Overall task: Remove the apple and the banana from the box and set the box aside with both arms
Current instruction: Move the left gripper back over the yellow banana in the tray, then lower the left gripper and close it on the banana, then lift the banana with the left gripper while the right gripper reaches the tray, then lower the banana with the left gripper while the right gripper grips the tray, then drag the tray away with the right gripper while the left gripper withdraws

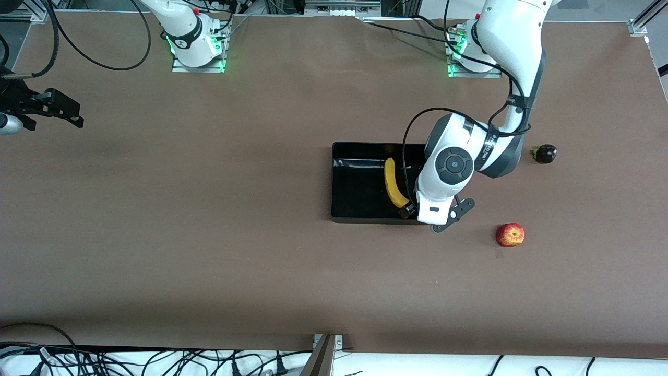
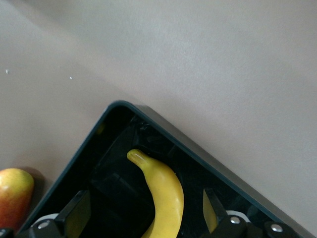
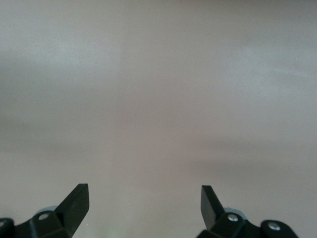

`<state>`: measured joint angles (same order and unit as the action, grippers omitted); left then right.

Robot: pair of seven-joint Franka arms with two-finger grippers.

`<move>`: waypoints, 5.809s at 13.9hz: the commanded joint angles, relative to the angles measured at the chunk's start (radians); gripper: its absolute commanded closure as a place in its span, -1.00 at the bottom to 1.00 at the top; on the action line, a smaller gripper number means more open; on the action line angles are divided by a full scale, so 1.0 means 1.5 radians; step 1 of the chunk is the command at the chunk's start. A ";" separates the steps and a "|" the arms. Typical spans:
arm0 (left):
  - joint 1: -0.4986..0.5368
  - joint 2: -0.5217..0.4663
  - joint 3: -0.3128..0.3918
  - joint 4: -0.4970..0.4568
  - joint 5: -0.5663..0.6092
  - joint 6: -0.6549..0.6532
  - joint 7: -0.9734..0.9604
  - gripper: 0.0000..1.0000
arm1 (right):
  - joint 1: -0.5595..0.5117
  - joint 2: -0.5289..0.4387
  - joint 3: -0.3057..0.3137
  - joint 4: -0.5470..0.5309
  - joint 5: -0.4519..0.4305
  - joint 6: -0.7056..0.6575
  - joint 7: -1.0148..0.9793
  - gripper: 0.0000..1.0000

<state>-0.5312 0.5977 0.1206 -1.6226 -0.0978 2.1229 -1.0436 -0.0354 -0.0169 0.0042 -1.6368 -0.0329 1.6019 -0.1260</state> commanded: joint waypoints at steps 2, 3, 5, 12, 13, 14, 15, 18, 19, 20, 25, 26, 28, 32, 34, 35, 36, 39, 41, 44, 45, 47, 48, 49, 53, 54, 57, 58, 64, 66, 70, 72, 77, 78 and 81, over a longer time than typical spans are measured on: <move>-0.007 0.006 -0.026 -0.047 -0.012 0.052 -0.004 -1.00 | 0.004 0.003 -0.004 0.009 -0.005 -0.006 -0.009 -1.00; -0.007 0.008 -0.031 -0.062 -0.007 0.062 -0.003 -1.00 | 0.004 0.003 -0.004 0.009 -0.005 -0.006 -0.009 -1.00; 0.004 -0.007 -0.067 -0.100 0.005 0.068 0.014 -1.00 | 0.004 0.003 -0.004 0.009 -0.005 -0.006 -0.009 -1.00; 0.024 -0.010 -0.097 -0.165 0.006 0.127 0.056 -1.00 | 0.004 0.003 -0.004 0.009 -0.005 -0.006 -0.009 -1.00; 0.026 -0.007 -0.097 -0.166 0.006 0.131 0.061 -1.00 | 0.004 0.003 -0.004 0.009 -0.005 -0.006 -0.009 -1.00; 0.026 -0.003 -0.097 -0.166 0.006 0.132 0.061 -1.00 | 0.004 0.003 -0.004 0.009 -0.005 -0.006 -0.009 -1.00; 0.026 0.000 -0.097 -0.166 0.006 0.138 0.061 -1.00 | 0.004 0.003 -0.004 0.009 -0.005 -0.006 -0.009 -1.00; 0.029 0.006 -0.097 -0.167 0.006 0.146 0.062 -0.79 | 0.004 0.003 -0.004 0.009 -0.004 -0.006 -0.009 -1.00; 0.030 0.007 -0.097 -0.167 0.006 0.149 0.062 -0.49 | 0.004 0.003 -0.005 0.009 -0.005 -0.006 -0.009 -1.00; 0.030 0.007 -0.097 -0.167 0.006 0.149 0.062 0.04 | 0.004 0.003 -0.005 0.009 -0.005 -0.006 -0.009 -1.00; 0.033 0.003 -0.097 -0.162 0.006 0.143 0.083 1.00 | 0.004 0.003 -0.005 0.009 -0.004 -0.006 -0.009 -1.00; 0.034 0.001 -0.097 -0.160 0.006 0.142 0.082 1.00 | 0.004 0.003 -0.004 0.009 -0.005 -0.006 -0.009 -1.00; 0.035 -0.010 -0.100 -0.150 0.005 0.121 0.078 1.00 | 0.004 0.003 -0.004 0.009 -0.004 -0.006 -0.009 -1.00; 0.046 -0.044 -0.101 -0.053 -0.004 -0.049 0.080 1.00 | 0.004 0.003 -0.005 0.008 -0.005 -0.022 -0.007 -1.00; 0.070 -0.074 -0.104 -0.018 -0.005 -0.122 0.095 1.00 | 0.006 0.004 -0.004 0.010 -0.002 -0.072 0.001 -1.00; 0.086 -0.087 -0.104 0.000 -0.007 -0.156 0.126 1.00 | 0.006 0.006 -0.004 0.010 -0.001 -0.077 -0.001 -1.00; 0.106 -0.098 -0.104 0.020 -0.012 -0.199 0.156 1.00 | 0.006 0.010 -0.004 0.009 0.000 -0.080 -0.001 -1.00; 0.186 -0.127 -0.104 0.062 -0.015 -0.310 0.299 1.00 | 0.038 0.019 -0.001 0.010 -0.001 -0.077 -0.005 -1.00; 0.258 -0.137 -0.103 0.065 -0.001 -0.361 0.433 1.00 | 0.085 0.040 -0.001 0.012 -0.004 -0.076 -0.009 -1.00; 0.343 -0.124 -0.098 0.059 0.075 -0.338 0.619 1.00 | 0.183 0.099 -0.001 0.016 -0.002 -0.056 0.030 -1.00; 0.370 -0.115 -0.096 0.056 0.079 -0.307 0.666 1.00 | 0.221 0.129 -0.001 0.029 -0.001 -0.023 0.070 -1.00; 0.396 -0.090 -0.083 0.055 0.081 -0.247 0.729 1.00 | 0.283 0.187 -0.001 0.056 0.013 0.023 0.173 -1.00; 0.399 -0.075 -0.077 0.055 0.081 -0.217 0.741 1.00 | 0.307 0.208 -0.001 0.062 0.021 0.049 0.204 -1.00; 0.406 -0.057 -0.072 0.056 0.081 -0.190 0.753 1.00 | 0.329 0.226 -0.001 0.063 0.032 0.080 0.225 -1.00; 0.433 0.023 -0.066 0.052 0.086 -0.030 0.783 1.00 | 0.415 0.320 -0.001 0.063 0.120 0.250 0.342 -1.00; 0.440 0.041 -0.066 0.051 0.103 0.001 0.790 1.00 | 0.446 0.339 -0.001 0.062 0.126 0.298 0.394 -1.00; 0.448 0.096 -0.066 0.052 0.110 0.081 0.789 1.00 | 0.512 0.408 -0.001 0.063 0.117 0.438 0.494 -0.87; 0.448 0.117 -0.066 0.052 0.111 0.110 0.788 1.00 | 0.531 0.431 -0.002 0.063 0.117 0.475 0.504 -0.65; 0.453 0.146 -0.057 0.049 0.122 0.155 0.784 1.00 | 0.559 0.487 -0.003 0.062 0.116 0.517 0.507 1.00; 0.452 0.132 -0.051 0.047 0.139 0.141 0.786 -0.74 | 0.557 0.488 -0.006 0.059 0.113 0.512 0.501 1.00; 0.447 0.070 -0.051 0.047 0.156 0.024 0.787 -1.00 | 0.552 0.443 -0.055 0.047 0.114 0.458 0.499 1.00; 0.439 0.018 -0.051 0.047 0.155 -0.059 0.787 -1.00 | 0.545 0.405 -0.106 0.047 0.122 0.402 0.489 1.00; 0.362 -0.165 -0.033 0.049 0.124 -0.311 0.775 -1.00 | 0.506 0.320 -0.203 0.024 0.125 0.242 0.378 1.00; 0.352 -0.204 -0.033 0.050 0.111 -0.339 0.766 -1.00 | 0.504 0.304 -0.238 -0.003 0.126 0.240 0.336 1.00; 0.334 -0.284 -0.034 0.055 0.085 -0.367 0.707 -1.00 | 0.498 0.247 -0.339 -0.083 0.128 0.238 0.236 1.00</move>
<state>-0.0131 0.2493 0.0542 -1.5133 0.0635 1.5825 0.0555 0.7133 0.4473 -0.4310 -1.6480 0.1397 1.9549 0.3133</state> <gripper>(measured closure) 0.000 0.952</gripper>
